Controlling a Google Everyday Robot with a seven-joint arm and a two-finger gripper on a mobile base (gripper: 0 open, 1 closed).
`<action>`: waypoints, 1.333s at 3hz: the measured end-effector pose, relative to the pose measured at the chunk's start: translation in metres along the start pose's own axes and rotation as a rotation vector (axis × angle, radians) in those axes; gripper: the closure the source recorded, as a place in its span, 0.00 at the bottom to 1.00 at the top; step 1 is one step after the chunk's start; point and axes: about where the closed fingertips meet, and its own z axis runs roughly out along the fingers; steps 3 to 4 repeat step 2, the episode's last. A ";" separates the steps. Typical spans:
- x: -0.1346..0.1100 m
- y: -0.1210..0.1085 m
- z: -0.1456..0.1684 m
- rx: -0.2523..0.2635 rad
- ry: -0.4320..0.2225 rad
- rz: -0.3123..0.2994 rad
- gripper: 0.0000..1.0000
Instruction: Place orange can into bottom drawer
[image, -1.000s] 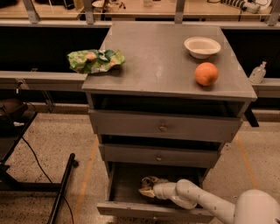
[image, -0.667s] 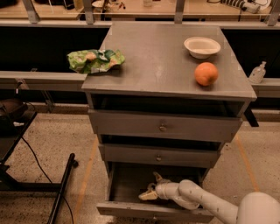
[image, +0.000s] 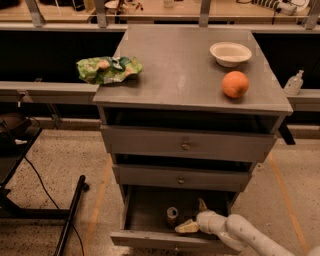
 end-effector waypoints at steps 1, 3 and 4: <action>0.006 -0.029 -0.059 0.081 -0.042 0.127 0.00; 0.000 -0.040 -0.099 0.127 -0.086 0.182 0.00; 0.000 -0.040 -0.099 0.127 -0.086 0.182 0.00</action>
Offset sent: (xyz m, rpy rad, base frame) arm -0.0365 -0.1402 0.0779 0.1610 0.0162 -0.3047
